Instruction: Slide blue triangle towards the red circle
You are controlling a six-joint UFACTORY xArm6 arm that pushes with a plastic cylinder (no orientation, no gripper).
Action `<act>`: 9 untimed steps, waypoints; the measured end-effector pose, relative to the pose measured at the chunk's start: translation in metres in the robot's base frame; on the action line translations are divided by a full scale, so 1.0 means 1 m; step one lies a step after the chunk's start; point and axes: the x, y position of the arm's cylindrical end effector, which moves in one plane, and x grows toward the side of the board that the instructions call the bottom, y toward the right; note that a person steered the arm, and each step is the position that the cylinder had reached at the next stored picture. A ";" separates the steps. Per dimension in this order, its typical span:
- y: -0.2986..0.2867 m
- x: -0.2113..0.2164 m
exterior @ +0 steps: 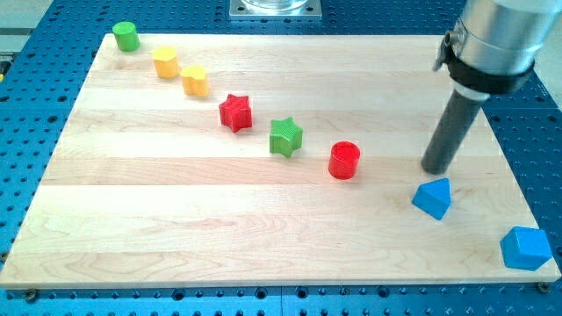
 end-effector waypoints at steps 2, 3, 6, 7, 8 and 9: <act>0.000 0.049; 0.025 0.047; -0.011 0.100; -0.027 0.092; -0.023 0.070; -0.023 0.070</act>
